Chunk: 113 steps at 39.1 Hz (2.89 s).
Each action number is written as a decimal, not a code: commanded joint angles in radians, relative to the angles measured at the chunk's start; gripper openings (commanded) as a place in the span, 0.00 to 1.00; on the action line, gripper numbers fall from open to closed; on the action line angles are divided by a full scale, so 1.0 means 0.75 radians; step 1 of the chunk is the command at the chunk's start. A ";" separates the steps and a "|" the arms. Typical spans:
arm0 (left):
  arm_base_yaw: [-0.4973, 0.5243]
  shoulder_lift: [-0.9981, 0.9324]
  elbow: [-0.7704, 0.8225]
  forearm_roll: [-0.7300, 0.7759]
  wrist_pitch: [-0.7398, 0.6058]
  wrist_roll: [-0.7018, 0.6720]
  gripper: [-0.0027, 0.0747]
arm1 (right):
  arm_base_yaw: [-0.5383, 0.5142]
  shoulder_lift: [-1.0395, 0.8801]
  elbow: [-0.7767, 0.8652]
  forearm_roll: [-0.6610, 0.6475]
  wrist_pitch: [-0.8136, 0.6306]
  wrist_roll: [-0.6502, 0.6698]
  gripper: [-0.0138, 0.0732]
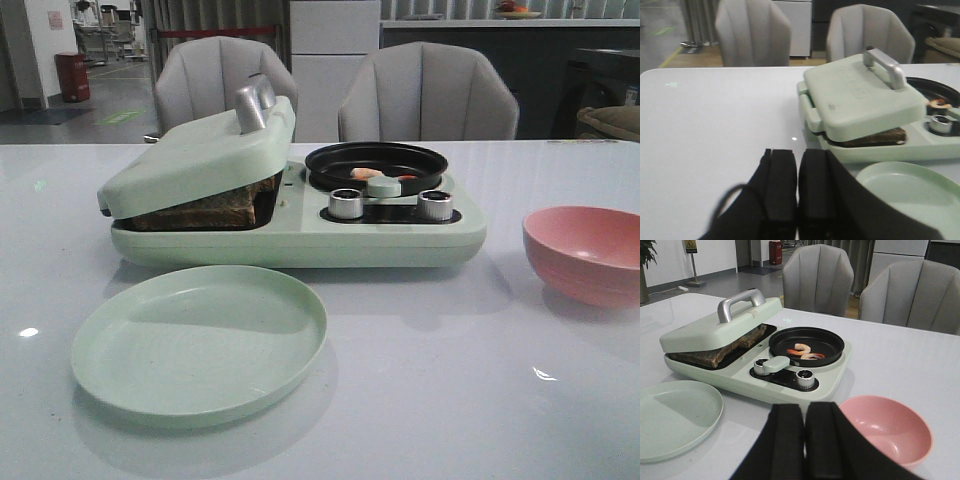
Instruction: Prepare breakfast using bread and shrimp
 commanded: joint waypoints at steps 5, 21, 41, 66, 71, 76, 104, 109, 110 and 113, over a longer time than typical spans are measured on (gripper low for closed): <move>0.124 -0.068 0.140 0.117 -0.299 -0.102 0.18 | 0.000 0.011 -0.037 -0.003 -0.123 -0.014 0.35; 0.169 -0.272 0.245 0.139 -0.285 -0.102 0.18 | 0.000 0.011 -0.037 -0.003 -0.123 -0.014 0.35; 0.169 -0.272 0.245 0.139 -0.285 -0.102 0.18 | 0.000 0.011 -0.037 -0.003 -0.123 -0.014 0.35; 0.169 -0.272 0.245 0.139 -0.285 -0.102 0.18 | -0.013 0.011 -0.009 -0.060 -0.128 -0.014 0.35; 0.169 -0.272 0.245 0.139 -0.285 -0.102 0.18 | -0.111 -0.007 0.026 -0.114 -0.132 -0.014 0.35; 0.169 -0.272 0.245 0.139 -0.285 -0.102 0.18 | -0.245 -0.089 0.103 -0.150 -0.157 0.033 0.35; 0.169 -0.270 0.245 0.139 -0.285 -0.102 0.18 | -0.395 -0.370 0.262 -0.157 -0.201 0.130 0.35; 0.169 -0.270 0.245 0.139 -0.285 -0.102 0.18 | -0.395 -0.370 0.262 -0.157 -0.201 0.130 0.35; 0.169 -0.270 0.245 0.139 -0.285 -0.102 0.18 | -0.395 -0.370 0.262 -0.157 -0.201 0.130 0.35; 0.169 -0.270 0.245 0.139 -0.285 -0.102 0.18 | -0.395 -0.370 0.262 -0.157 -0.201 0.130 0.35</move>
